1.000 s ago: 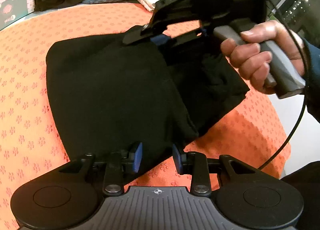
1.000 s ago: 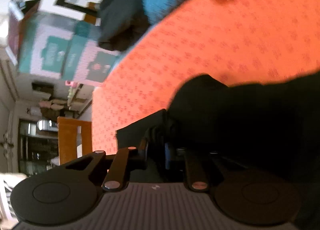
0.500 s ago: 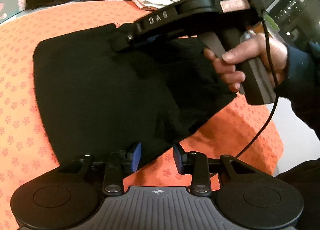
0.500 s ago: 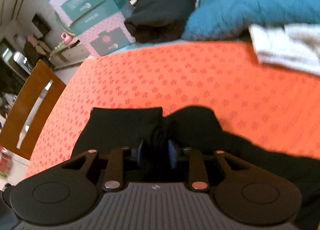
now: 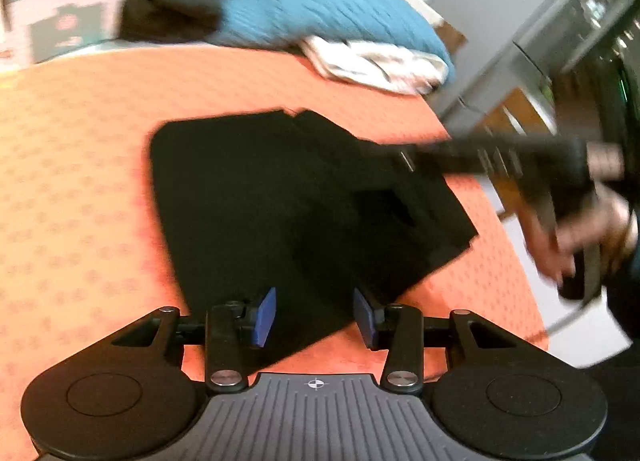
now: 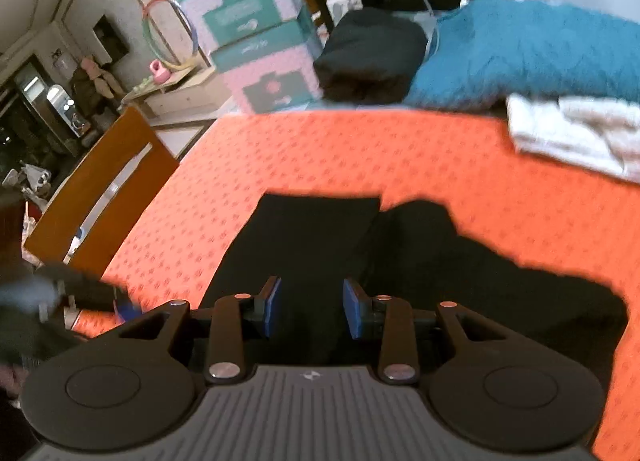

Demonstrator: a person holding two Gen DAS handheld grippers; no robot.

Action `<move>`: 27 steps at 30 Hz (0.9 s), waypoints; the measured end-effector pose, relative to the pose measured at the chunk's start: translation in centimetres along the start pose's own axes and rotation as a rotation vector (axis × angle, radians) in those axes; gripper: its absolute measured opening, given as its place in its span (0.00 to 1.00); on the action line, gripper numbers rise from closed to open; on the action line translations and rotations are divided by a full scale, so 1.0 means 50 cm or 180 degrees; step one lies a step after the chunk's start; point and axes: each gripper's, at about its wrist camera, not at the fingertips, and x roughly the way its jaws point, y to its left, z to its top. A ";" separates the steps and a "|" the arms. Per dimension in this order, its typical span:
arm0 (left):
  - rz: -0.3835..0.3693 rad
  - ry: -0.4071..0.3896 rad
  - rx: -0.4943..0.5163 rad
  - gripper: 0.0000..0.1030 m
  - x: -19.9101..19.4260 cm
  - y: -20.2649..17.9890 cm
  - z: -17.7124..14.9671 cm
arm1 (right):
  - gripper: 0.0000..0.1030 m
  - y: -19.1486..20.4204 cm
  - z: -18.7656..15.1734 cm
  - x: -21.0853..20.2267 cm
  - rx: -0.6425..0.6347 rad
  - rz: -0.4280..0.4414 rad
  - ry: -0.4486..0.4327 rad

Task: Fold clothes

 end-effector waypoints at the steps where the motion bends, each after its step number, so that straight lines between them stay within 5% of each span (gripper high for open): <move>1: 0.0052 -0.0035 -0.0021 0.44 -0.010 0.012 -0.001 | 0.37 0.008 -0.014 0.003 0.0016 0.0013 0.0039; 11: 0.0394 -0.0064 -0.0180 0.44 -0.008 0.143 0.053 | 0.36 0.089 -0.123 0.061 -0.0371 -0.0414 0.0291; 21: 0.0119 0.0015 -0.0566 0.44 0.086 0.217 0.135 | 0.36 0.140 -0.115 0.046 -0.0187 -0.0548 0.0223; 27: -0.0093 0.0018 -0.0949 0.44 0.121 0.256 0.164 | 0.46 0.231 -0.102 0.074 -0.0347 -0.0528 0.0251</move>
